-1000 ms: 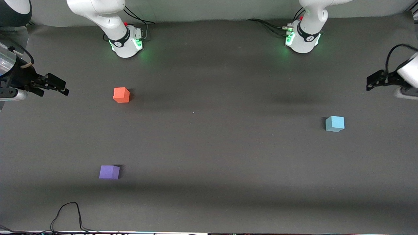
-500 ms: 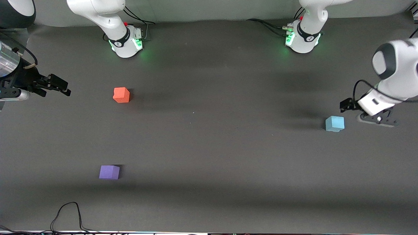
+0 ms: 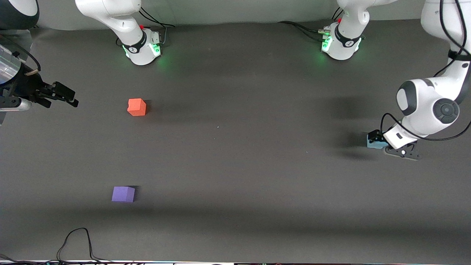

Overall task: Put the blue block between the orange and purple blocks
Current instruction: 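Lower the left gripper onto the light blue cube and close it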

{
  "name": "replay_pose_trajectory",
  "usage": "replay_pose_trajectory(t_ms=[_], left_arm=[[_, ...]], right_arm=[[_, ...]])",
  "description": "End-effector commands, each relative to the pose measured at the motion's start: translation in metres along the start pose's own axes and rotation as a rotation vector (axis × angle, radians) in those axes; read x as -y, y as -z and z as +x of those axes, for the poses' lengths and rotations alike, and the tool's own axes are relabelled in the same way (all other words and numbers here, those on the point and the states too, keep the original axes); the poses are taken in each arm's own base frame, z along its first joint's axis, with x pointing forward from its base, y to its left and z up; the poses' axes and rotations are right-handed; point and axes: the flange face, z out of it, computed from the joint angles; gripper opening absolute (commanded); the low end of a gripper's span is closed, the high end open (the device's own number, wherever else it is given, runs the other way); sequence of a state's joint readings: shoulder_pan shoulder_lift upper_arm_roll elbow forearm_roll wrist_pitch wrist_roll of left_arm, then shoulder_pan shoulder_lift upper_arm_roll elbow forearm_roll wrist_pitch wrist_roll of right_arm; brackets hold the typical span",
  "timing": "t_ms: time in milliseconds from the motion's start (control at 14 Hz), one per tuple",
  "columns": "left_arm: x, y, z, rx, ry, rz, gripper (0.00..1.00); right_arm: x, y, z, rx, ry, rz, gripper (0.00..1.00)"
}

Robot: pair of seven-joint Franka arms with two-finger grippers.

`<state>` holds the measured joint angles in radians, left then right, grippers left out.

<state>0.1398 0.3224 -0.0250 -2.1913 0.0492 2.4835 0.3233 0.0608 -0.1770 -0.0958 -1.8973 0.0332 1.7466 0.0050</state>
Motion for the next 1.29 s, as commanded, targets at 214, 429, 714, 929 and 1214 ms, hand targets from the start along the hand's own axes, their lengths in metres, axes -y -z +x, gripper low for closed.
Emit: replay_pose_trajectory(t_ms=[214, 429, 714, 929, 1214], left_arm=[[0.012, -0.035, -0.011, 0.047, -0.018, -0.017, 1.00], [0.012, -0.036, -0.012, 0.061, -0.013, -0.023, 0.86], [0.013, -0.032, -0.008, 0.056, -0.005, -0.020, 0.41], [0.018, 0.006, 0.014, 0.091, -0.004, -0.026, 0.42], [-0.022, 0.111, 0.069, 0.178, 0.063, -0.021, 0.42]], right_arm=[[-0.008, 0.003, -0.007, -0.017, 0.026, 0.003, 1.00], [-0.008, 0.003, -0.007, -0.017, 0.026, 0.004, 1.00], [-0.008, 0.003, -0.007, -0.017, 0.026, 0.004, 1.00], [-0.008, 0.003, -0.007, -0.017, 0.026, 0.004, 1.00], [-0.008, 0.003, -0.007, -0.017, 0.026, 0.004, 1.00]])
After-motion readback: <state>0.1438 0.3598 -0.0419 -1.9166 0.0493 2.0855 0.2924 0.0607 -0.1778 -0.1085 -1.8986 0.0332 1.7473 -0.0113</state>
